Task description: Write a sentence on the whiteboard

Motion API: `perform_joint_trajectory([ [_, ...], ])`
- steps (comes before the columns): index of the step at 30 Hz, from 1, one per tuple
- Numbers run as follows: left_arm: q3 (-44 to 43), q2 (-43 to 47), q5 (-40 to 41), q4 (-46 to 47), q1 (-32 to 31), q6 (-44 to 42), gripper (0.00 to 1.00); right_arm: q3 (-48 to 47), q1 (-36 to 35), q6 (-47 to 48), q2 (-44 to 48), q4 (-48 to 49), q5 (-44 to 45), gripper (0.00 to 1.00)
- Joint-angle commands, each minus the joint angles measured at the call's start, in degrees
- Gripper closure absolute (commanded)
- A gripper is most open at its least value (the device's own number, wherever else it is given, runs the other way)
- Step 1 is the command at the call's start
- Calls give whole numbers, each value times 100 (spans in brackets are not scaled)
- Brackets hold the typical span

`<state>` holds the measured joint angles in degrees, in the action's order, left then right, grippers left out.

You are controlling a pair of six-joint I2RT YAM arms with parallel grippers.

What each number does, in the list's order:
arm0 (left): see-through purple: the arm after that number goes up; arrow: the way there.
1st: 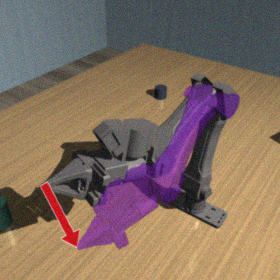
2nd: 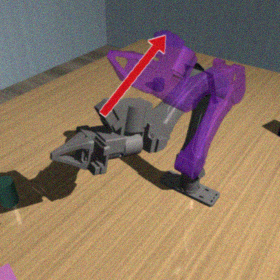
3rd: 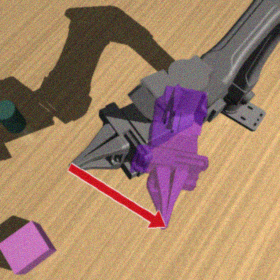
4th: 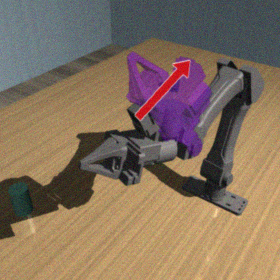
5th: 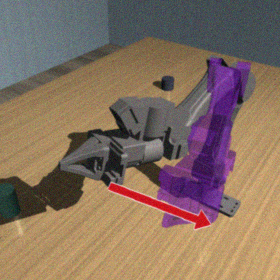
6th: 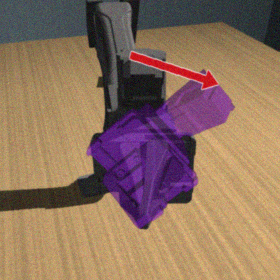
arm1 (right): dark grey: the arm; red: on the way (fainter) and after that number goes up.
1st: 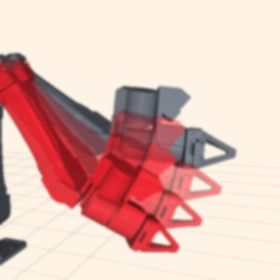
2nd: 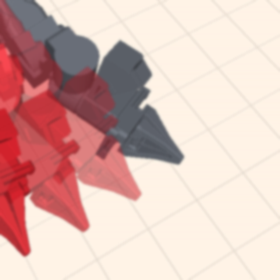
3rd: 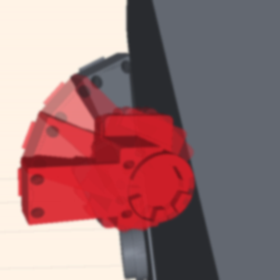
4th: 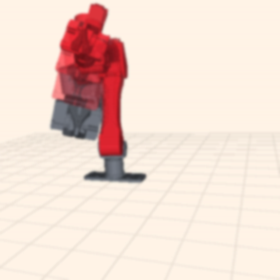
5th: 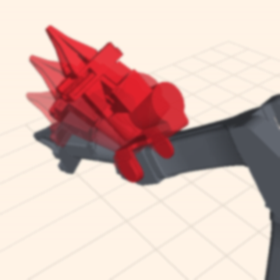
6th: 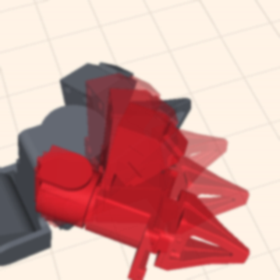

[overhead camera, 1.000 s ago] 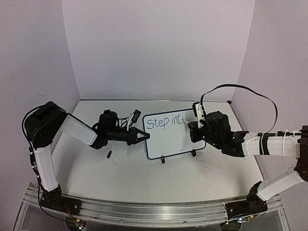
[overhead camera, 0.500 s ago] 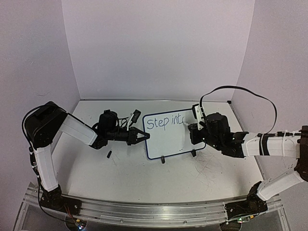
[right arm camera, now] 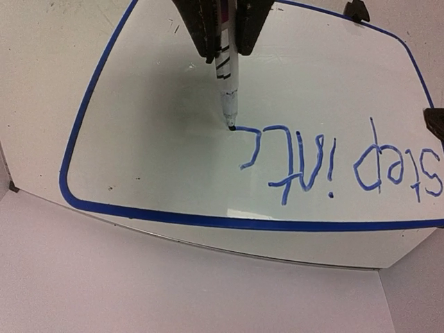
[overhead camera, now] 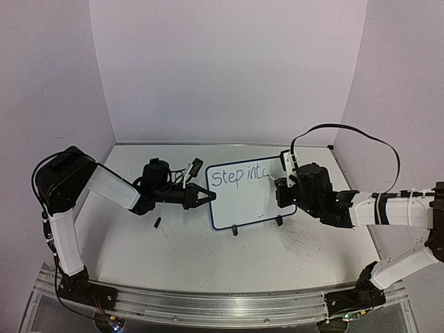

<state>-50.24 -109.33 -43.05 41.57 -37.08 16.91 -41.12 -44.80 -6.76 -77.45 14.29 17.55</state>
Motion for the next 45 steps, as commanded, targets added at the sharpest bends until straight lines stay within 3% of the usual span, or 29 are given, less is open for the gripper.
perform_joint_trajectory([
  [1, 26, 44, 357, -636, 62, -232, 100, 64, -4, -112, 124, 162, 342, 100],
  [45, 37, 61, 350, -668, 63, -276, 100, -388, -8, -46, -357, 599, -26, 100],
])
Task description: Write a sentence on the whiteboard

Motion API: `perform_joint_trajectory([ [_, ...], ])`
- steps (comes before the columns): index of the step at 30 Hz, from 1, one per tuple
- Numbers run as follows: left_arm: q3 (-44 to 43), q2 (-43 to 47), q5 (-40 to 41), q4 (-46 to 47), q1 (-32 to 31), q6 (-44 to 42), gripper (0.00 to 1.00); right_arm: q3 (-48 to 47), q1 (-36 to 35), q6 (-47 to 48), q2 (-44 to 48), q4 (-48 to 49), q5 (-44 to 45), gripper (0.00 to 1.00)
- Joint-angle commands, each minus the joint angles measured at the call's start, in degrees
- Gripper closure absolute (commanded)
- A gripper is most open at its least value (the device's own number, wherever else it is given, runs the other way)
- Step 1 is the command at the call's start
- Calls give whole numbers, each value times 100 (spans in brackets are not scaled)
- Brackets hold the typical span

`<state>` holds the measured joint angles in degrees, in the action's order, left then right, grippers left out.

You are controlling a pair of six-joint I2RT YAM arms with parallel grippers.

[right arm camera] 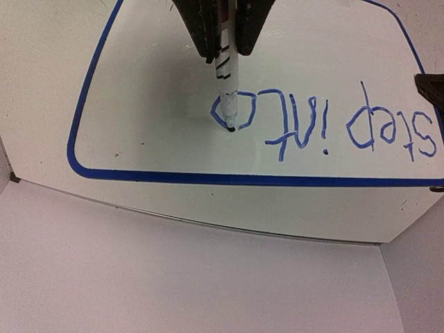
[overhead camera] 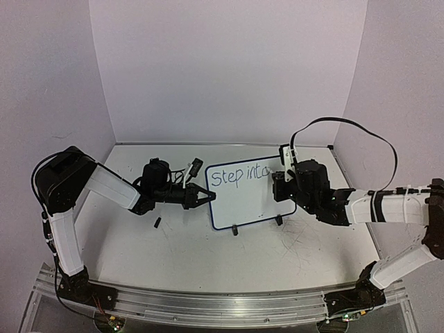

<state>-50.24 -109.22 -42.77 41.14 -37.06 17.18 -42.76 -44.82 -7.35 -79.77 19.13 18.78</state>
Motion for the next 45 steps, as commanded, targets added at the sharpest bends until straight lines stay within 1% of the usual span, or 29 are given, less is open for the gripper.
perform_joint_trajectory([
  [1, 32, 47, 326, -625, 62, -303, 100, -223, -8, 15, -120, 111, -174, 100],
  [6, 19, 33, 339, -625, 63, -303, 100, -91, -63, 64, 167, 75, -310, 100],
  [11, 14, 12, 409, -626, 63, -292, 100, 400, -82, 286, 1501, 261, -18, 100],
  [13, 2, -1, 435, -627, 67, -274, 100, 338, -63, 552, 1804, 78, 100, 100],
  [16, -48, -21, 435, -625, 64, -255, 100, 308, -24, 871, 1969, -125, 490, 100],
  [18, -48, 13, 462, -625, 67, -251, 98, 362, 24, 901, 2022, -128, 603, 100],
  [20, -33, 50, 487, -625, 67, -248, 93, 382, 34, 890, 2041, -115, 510, 100],
  [23, -50, 73, 444, -628, 80, -197, 82, 354, 31, 893, 1947, 12, 383, 100],
  [27, -74, 77, 369, -626, 85, -79, 74, 246, 34, 982, 1714, 127, 202, 100],
  [33, -74, 176, 306, -621, 85, -14, 68, 292, 33, 991, 1564, 240, 131, 100],
  [36, -103, 187, 233, -586, 76, 39, 64, 366, 34, 992, 1569, 354, 69, 100],
  [38, -133, 149, 181, -547, 76, 89, 59, 384, 32, 991, 1544, 416, 29, 100],
  [39, -150, 128, 143, -521, 76, 129, 58, 383, 33, 995, 1526, 432, 1, 100],
  [43, -116, 121, 74, -200, 76, 341, 57, 355, 32, 1017, 1485, 442, -78, 100],
  [45, -113, 86, 49, -52, 76, 423, 59, 356, 33, 1018, 1478, 451, -99, 100],
])
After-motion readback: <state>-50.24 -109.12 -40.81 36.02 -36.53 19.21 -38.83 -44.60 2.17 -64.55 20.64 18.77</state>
